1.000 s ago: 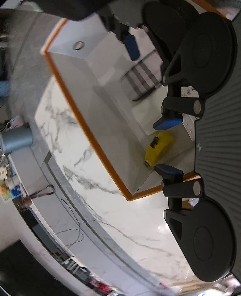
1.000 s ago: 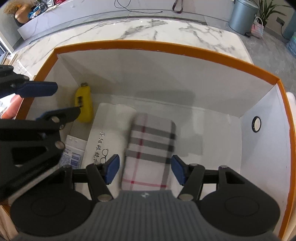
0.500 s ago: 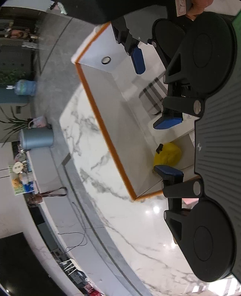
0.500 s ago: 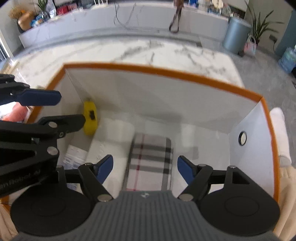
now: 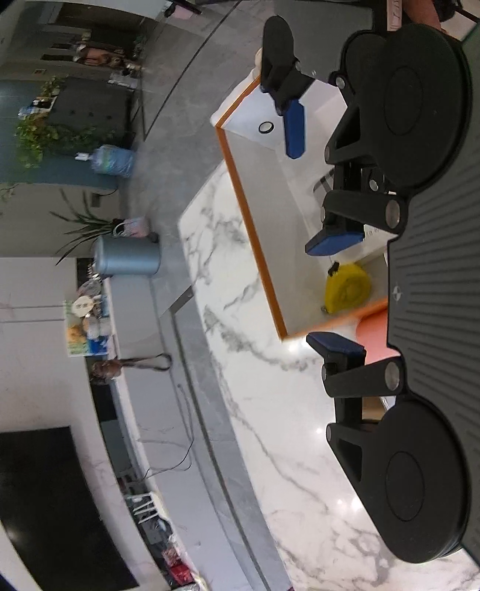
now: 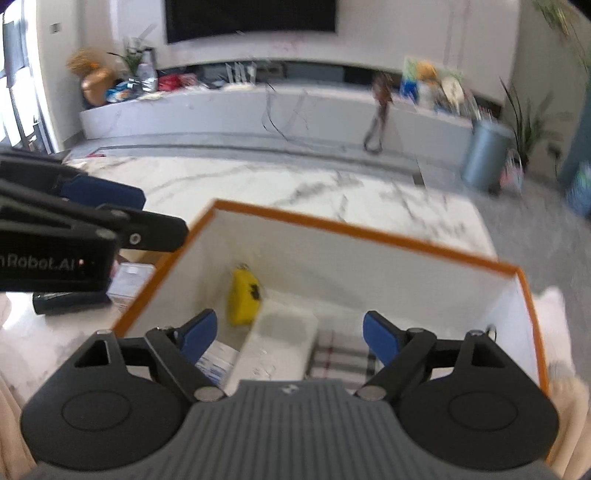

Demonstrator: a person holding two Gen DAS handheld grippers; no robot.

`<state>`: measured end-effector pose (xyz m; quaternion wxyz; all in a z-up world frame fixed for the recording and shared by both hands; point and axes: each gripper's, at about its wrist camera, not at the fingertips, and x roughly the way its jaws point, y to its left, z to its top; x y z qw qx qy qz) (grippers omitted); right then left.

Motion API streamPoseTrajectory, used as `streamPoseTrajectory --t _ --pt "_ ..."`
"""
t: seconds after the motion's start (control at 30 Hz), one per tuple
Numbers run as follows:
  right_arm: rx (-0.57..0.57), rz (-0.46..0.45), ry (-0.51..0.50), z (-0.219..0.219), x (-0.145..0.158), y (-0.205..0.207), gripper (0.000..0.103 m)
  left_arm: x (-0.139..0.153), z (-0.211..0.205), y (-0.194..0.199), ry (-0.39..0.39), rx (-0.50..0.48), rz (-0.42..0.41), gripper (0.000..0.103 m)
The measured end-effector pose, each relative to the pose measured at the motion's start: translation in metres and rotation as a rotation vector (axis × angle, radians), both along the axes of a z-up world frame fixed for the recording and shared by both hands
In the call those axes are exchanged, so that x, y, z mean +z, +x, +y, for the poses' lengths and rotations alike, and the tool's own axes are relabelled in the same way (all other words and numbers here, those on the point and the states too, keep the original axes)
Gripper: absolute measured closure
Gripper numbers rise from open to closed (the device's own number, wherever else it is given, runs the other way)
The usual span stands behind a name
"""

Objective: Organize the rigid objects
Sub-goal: 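Withdraw both grippers from the box back over the table items, then grasp the pink lotion bottle with the left gripper while the right grasps the clear cube box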

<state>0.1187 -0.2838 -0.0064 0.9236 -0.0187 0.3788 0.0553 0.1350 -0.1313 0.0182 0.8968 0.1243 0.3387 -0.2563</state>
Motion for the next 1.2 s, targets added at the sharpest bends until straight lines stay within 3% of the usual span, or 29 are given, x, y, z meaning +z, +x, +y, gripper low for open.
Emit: streamPoseTrajectory --t 0.1,0.33,0.53,0.63,0.87,1.03,1.2 --pt "0.046 -0.035 -0.044 0.016 0.009 -0.003 0.018 0.002 0.015 -0.005 -0.008 -0.003 -0.039 0.038" --pt "0.168 -0.046 -0.041 0.053 0.032 0.002 0.018 0.002 0.069 0.009 -0.044 0.057 0.037 0.038" --pt "0.305 -0.028 -0.133 0.095 0.038 0.011 0.021 0.0 0.112 0.021 -0.018 0.086 0.062 0.04" --pt "0.372 -0.003 -0.175 0.113 0.032 0.023 0.026 -0.005 0.124 0.026 0.006 0.081 0.081 0.042" --pt "0.495 0.088 -0.258 0.15 0.013 0.044 0.036 -0.034 0.142 0.029 0.143 -0.015 0.115 0.053" --pt "0.544 0.151 -0.297 0.17 -0.004 0.058 0.036 -0.057 0.156 0.033 0.221 -0.044 0.12 0.053" --pt "0.533 0.218 -0.293 0.183 -0.02 0.079 0.036 -0.068 0.167 0.052 0.19 -0.024 0.147 0.053"
